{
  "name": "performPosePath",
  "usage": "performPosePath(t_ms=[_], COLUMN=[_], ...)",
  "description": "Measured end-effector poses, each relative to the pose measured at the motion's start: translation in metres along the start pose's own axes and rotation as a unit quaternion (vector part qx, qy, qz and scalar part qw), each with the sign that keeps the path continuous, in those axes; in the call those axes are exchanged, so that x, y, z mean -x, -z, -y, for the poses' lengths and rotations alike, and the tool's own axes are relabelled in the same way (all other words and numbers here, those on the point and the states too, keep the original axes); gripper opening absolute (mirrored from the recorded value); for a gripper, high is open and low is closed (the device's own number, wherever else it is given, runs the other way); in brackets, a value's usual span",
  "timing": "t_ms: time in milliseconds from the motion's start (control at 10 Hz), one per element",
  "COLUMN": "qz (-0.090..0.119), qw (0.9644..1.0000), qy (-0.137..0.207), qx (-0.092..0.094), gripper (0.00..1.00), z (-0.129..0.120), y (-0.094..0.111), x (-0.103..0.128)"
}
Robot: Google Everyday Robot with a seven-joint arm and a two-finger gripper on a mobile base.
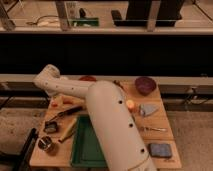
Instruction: Place pepper in purple bowl
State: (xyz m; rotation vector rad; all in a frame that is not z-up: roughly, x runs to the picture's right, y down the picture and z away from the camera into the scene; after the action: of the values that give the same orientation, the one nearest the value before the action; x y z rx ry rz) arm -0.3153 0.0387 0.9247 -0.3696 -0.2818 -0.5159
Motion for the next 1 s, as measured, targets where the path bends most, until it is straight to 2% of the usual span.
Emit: performPosePath(t_ms=[200,600,800,1000], qz=[0.004,0.03,0.04,0.049], qw=[0.9999,0.9991,0.9985,0.9979], qy=[-0.011,-0.027,-0.029,-0.032], qx=[0.002,0.015,0.022,0.029], gripper=[0.8,0.8,0.73,0.73], z=[-0.003,-0.01,-0.014,-0.018], y=[-0.003,-0.009,-0.014,-0.02], x=[-0.008,-0.009,-0.009,-0.006])
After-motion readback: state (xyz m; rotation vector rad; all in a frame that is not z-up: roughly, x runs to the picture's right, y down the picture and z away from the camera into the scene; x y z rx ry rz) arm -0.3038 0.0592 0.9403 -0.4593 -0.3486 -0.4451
